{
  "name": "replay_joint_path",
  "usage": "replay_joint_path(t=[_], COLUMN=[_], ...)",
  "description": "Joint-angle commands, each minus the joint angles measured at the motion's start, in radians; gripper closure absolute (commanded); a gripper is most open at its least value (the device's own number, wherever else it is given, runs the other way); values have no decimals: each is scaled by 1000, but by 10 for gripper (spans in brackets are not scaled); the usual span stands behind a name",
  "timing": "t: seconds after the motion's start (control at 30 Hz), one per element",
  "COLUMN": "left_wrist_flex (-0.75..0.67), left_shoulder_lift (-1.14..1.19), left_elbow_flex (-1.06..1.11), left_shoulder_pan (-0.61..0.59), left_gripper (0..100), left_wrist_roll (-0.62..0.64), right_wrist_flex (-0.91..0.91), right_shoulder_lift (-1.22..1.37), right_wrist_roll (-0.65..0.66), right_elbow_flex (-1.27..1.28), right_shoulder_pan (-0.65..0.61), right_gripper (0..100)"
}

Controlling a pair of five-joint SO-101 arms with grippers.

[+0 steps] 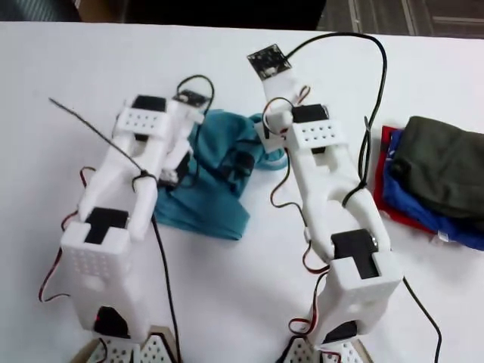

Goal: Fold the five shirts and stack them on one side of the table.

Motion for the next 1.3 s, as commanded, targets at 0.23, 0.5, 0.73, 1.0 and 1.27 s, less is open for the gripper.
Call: replay_joint_path(t=[0.23,0.5,0.73,1.0,1.27], left_wrist_flex=[218,219,219,219,219], left_shoulder_lift=[-210,-459,-614,-637,-637], left_elbow_flex=[-305,-300,-283,-114,38], left_shoulder_pan=[-48,-184,-351,-485,-621], left_gripper=[959,959,959,959,959], left_wrist_roll=[-37,-212,-275,-336,-428], right_wrist_flex=[22,151,458,278,387], right_shoulder_lift=[-93,-309,-381,-282,331], right_wrist_roll=[-3,3,5,-26,-81], right_elbow_flex=[-52,-48,-46,-138,-732], right_shoulder_pan=[24,111,124,111,-76], right_gripper=[975,874,675,677,727])
